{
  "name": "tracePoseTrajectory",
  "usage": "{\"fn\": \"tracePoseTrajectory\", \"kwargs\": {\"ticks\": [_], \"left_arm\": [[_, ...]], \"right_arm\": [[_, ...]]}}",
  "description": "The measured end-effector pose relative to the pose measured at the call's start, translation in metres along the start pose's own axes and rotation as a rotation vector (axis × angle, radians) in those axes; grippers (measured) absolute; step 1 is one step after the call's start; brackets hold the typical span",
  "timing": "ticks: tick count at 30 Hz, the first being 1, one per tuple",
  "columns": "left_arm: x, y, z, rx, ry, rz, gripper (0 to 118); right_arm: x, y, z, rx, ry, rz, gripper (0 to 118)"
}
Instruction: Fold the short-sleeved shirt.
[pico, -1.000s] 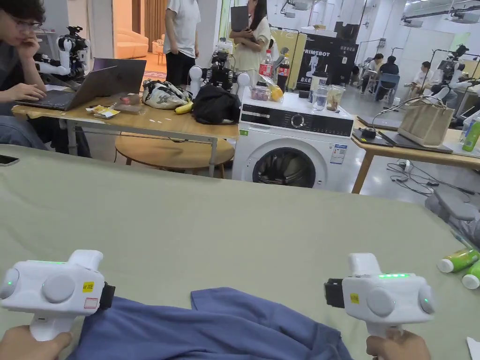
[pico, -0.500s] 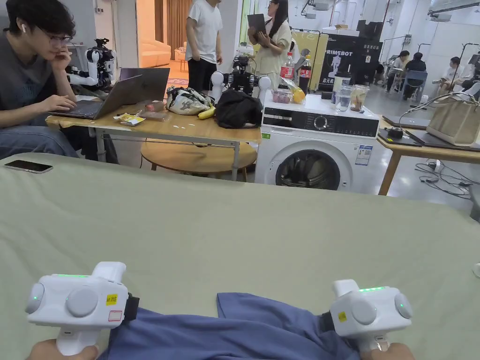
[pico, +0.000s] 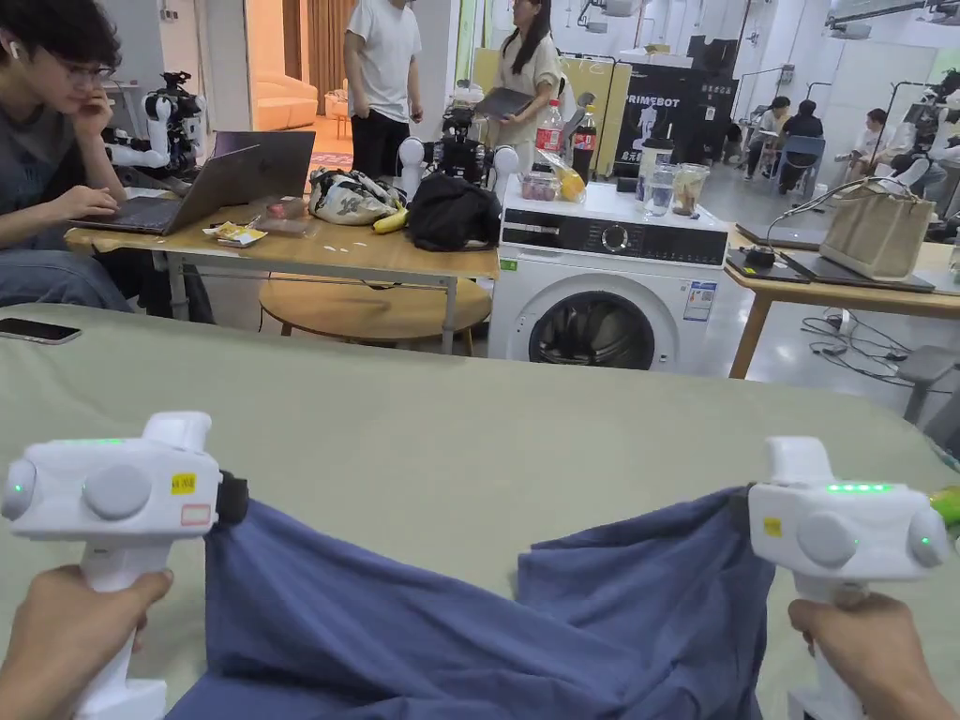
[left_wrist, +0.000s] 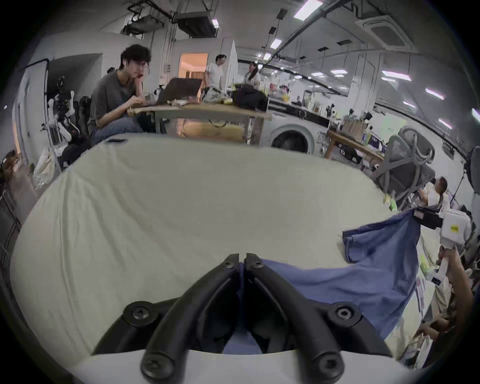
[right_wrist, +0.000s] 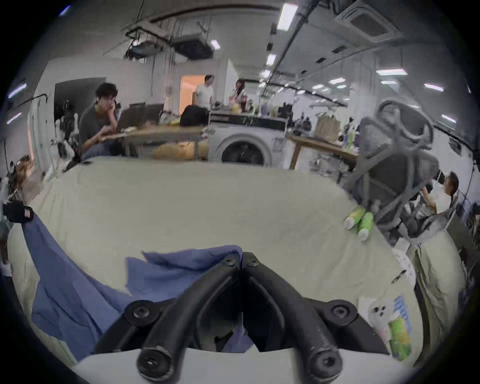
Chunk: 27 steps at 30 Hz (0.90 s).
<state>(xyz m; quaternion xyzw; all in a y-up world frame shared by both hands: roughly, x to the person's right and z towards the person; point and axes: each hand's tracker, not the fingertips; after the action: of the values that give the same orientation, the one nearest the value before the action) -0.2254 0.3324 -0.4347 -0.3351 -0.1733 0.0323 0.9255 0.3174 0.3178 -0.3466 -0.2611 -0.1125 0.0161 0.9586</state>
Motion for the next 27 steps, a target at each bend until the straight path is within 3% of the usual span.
{"fn": "tracePoseTrajectory", "kwargs": {"ticks": [10, 27], "left_arm": [[0.002, 0.100, 0.067, 0.186, 0.045, -0.010, 0], [0.002, 0.257, 0.126, 0.372, 0.073, -0.045, 0]], "right_arm": [[0.038, 0.083, 0.066, 0.152, -0.073, -0.065, 0], [0.025, 0.245, 0.110, 0.401, -0.145, -0.065, 0]]}}
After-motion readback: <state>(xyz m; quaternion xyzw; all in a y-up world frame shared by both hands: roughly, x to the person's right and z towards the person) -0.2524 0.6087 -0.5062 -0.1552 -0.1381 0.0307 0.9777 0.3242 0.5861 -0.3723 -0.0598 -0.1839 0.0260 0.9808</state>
